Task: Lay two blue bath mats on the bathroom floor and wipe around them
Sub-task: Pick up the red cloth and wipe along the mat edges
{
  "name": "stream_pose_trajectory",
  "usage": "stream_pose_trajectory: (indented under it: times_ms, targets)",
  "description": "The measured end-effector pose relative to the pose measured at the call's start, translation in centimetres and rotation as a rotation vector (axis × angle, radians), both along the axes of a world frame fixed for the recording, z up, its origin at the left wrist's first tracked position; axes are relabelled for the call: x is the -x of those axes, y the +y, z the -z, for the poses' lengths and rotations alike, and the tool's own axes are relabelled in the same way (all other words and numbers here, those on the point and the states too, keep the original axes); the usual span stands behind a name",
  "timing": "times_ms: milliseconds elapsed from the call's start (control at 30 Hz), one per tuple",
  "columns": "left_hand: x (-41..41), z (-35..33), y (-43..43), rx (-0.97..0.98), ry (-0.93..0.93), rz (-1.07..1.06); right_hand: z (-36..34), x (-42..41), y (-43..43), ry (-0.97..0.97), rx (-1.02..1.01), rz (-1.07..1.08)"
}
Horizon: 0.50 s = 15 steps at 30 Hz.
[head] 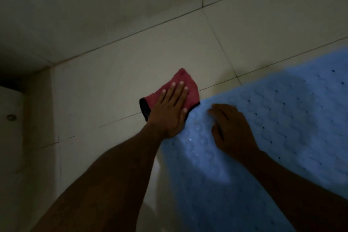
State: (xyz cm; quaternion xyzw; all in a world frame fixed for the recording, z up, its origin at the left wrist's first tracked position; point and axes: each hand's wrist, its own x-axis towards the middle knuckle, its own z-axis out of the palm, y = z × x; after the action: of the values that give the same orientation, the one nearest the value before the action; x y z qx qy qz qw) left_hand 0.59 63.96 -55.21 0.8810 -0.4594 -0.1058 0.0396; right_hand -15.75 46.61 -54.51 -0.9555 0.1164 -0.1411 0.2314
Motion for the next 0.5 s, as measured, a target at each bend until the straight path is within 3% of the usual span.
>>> stream_pose_trajectory:
  times_ms: [133,300,500]
  targets:
    - [0.0,-0.1,-0.1,0.02,-0.04,0.014,-1.7,-2.8,-1.8,-0.049,-0.015,0.062]
    - [7.9,-0.8,2.0,0.201,-0.075,-0.486,-3.0,-8.8,-0.8,-0.076,0.082,-0.216]
    - [13.2,-0.5,2.1,0.104,-0.014,-0.477,-0.5,-13.1,1.1,0.317,0.157,-0.535]
